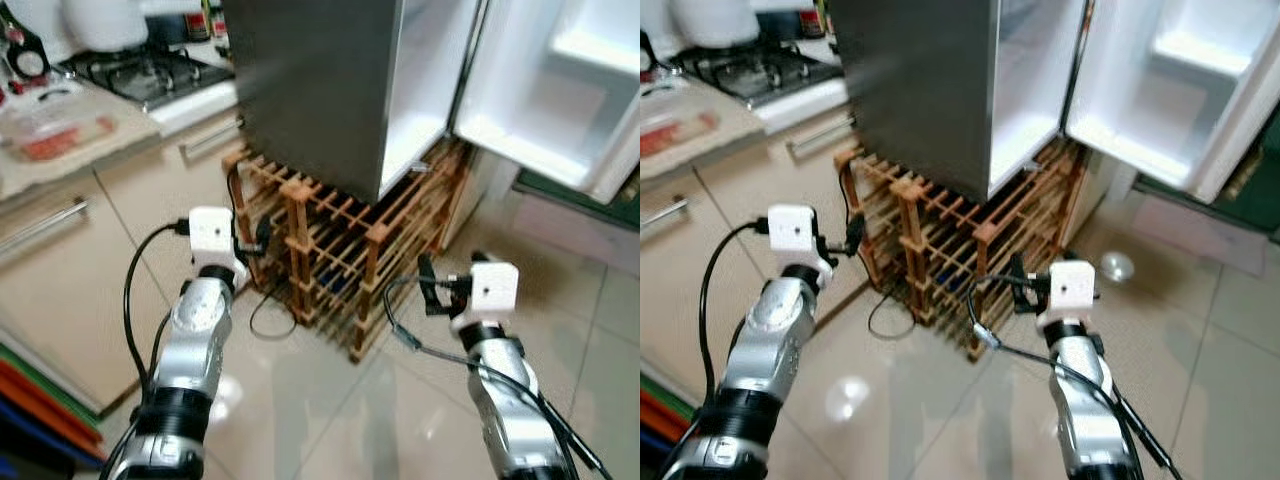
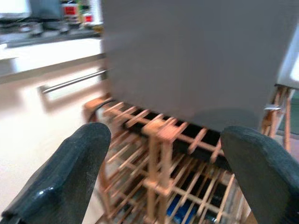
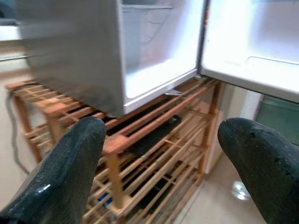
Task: Restocking fridge
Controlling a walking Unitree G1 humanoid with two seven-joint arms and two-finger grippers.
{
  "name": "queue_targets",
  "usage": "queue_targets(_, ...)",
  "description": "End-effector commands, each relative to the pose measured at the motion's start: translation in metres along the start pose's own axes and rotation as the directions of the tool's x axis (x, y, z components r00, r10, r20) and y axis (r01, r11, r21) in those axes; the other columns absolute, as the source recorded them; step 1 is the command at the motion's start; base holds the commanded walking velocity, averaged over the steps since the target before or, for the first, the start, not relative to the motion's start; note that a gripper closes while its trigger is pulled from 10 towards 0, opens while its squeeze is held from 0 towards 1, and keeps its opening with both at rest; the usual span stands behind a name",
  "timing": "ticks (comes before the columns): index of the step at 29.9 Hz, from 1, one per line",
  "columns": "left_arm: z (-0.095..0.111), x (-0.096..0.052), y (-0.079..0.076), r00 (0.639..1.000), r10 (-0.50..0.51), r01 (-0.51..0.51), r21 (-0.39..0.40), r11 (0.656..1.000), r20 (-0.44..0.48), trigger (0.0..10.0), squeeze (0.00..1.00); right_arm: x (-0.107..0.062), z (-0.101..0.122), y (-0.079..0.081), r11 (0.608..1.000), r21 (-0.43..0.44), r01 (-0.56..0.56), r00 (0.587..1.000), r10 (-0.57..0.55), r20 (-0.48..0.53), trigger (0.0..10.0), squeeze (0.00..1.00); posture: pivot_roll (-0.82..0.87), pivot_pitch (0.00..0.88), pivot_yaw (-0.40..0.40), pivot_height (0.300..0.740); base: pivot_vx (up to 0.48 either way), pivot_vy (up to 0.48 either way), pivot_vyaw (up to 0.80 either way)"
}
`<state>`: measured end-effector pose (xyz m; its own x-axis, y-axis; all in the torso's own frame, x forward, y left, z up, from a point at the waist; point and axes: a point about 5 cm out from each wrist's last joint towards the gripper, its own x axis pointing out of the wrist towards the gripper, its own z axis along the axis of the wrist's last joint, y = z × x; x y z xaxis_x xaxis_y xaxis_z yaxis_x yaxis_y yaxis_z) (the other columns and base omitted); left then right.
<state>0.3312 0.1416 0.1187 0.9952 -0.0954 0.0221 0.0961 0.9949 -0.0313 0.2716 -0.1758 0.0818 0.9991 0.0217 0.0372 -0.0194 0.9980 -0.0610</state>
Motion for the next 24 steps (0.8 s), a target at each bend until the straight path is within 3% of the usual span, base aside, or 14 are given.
queue_targets(1,-0.0044,0.0008,-0.0042,1.000,-0.011,0.012,0.014,1.000,-0.024,10.0,0.00,0.0008,-0.0024,-0.0031,1.000,0.005,0.008,1.000,-0.008,-0.014,10.0,0.00,-0.01,0.004,0.031,0.740,0.000,0.000,0.00)
queue_targets(10,-0.0048,0.0072,-0.0004,0.999,-0.014,0.016,0.053,0.998,-0.038,10.0,0.00,0.0075,-0.0005,-0.0007,0.999,0.030,0.011,1.000,-0.011,-0.015,10.0,0.00,-0.01,0.003,0.032,0.740,0.000,0.000,0.00)
queue_targets(24,-0.0072,0.0079,-0.0061,0.999,-0.034,0.037,0.077,0.996,-0.038,10.0,0.00,0.0083,-0.0001,0.0041,1.000,0.007,-0.023,1.000,0.023,-0.015,10.0,0.00,-0.01,0.006,0.028,0.740,0.000,0.000,0.47)
